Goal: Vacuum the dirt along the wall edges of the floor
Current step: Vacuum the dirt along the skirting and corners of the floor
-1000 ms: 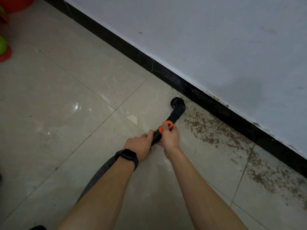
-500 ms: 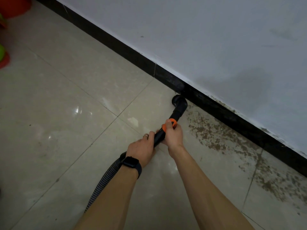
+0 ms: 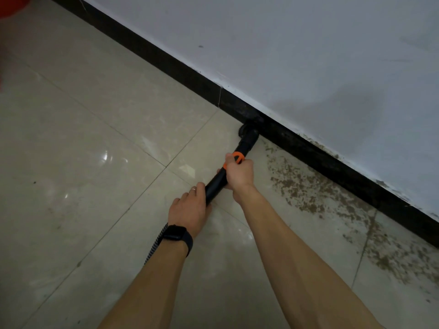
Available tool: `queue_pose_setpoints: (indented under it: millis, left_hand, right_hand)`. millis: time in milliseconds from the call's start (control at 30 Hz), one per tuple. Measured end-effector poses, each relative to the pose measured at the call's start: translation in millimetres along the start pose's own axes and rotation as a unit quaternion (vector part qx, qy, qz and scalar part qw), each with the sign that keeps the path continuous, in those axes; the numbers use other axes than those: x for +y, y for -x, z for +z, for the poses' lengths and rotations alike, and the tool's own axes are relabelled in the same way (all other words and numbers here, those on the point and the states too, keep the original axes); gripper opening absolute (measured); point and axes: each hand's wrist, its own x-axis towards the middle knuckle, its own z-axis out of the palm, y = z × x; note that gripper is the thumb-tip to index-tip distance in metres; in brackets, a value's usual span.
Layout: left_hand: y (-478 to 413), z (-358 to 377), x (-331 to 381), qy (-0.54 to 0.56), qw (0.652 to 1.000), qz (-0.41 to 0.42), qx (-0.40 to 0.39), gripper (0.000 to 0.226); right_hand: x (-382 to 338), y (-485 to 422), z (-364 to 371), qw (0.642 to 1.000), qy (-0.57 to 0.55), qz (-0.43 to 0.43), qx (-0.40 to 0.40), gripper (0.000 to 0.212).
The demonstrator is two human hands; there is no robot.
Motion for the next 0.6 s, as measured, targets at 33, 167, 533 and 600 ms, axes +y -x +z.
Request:
queue_pose_setpoints:
  millis: [33,167,533,600]
  left_hand:
    - [0,-1,-2,0.006,1.000,-0.004,0.003,0.033]
    - [-2,-2,-7,0.026,1.000,-0.003,0.002,0.033]
    - [44,-4,-3,-0.026,0.990,0.090,-0.108,0.038]
    - [52,-4,-4,-0.051,0.986,0.106,-0.121,0.039]
  right_hand:
    - [-4,1,3,1.000,0.006,0.001,-0.009,0.046]
    - [-15,3,5,0.999,0.015,0.021,-0.030,0.045]
    - [51,43,-34,1.000,-0.006,0.027,0.015,0.037]
    - [66,53,-39,0.999,-0.016,0.030,0.025,0.038]
